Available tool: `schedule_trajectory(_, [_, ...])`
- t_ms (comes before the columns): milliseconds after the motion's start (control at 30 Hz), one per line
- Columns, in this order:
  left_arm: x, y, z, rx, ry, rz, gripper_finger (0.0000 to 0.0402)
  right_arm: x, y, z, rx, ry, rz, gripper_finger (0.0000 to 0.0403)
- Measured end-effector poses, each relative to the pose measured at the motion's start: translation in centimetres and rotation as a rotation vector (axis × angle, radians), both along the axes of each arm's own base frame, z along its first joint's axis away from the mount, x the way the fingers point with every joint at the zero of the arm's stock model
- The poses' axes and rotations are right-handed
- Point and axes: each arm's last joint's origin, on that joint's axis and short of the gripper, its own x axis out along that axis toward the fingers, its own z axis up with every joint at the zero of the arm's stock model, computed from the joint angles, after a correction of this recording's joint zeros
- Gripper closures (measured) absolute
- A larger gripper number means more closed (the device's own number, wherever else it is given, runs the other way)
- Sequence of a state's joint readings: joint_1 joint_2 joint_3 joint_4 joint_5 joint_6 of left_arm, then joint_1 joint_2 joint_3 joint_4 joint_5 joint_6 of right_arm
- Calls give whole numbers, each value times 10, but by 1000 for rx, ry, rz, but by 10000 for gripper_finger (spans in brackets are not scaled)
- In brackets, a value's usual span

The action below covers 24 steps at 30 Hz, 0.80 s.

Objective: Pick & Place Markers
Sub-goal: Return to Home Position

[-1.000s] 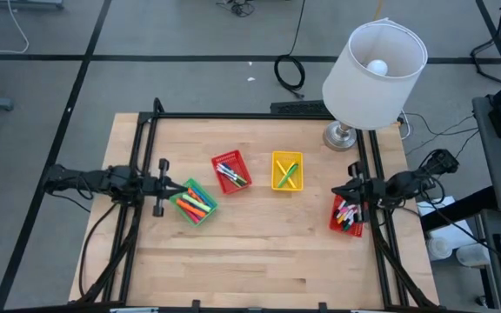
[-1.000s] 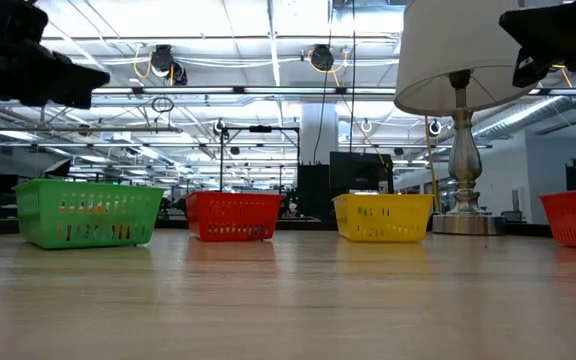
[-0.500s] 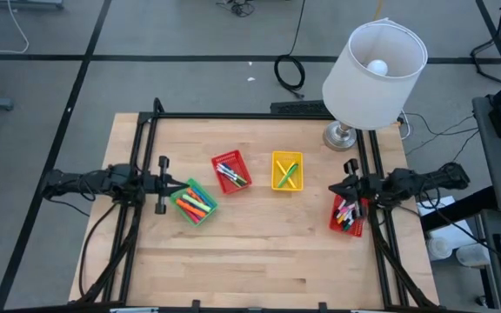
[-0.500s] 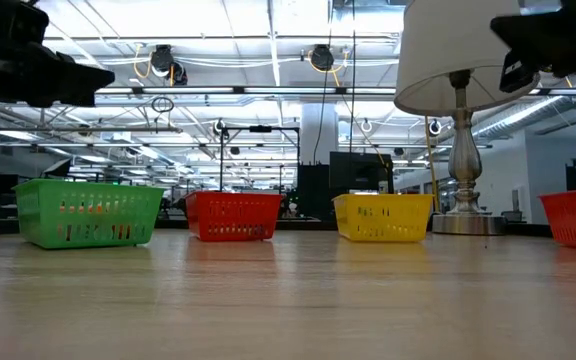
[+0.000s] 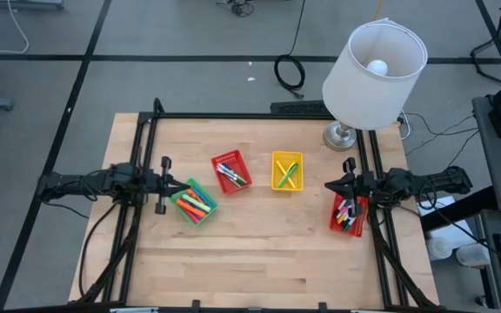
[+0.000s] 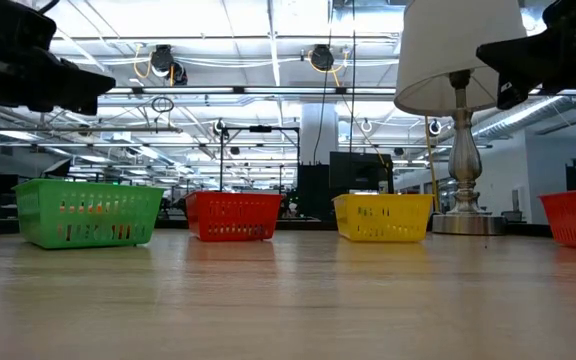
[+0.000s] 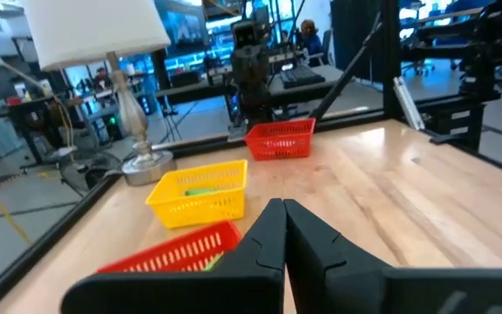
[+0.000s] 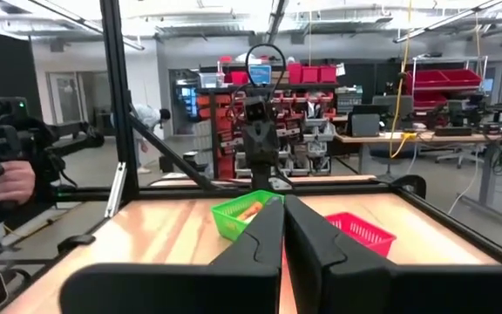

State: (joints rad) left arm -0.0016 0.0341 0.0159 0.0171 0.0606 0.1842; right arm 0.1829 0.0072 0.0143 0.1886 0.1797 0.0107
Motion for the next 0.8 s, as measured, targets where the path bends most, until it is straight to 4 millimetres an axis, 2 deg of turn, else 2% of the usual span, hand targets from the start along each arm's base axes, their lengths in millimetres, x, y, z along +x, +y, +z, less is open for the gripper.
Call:
schedule_trajectory(167, [2, 0, -3, -4, 35, 11, 400, 0, 0, 0, -50, 0, -11, 403])
schedule_trajectory(633, [3, 1, -5, -4, 54, 19, 382, 0, 0, 0, -47, -1, -10, 403])
schedule_trajectory(800, [3, 1, -5, -7, 54, 19, 389, 0, 0, 0, -47, 0, -10, 403])
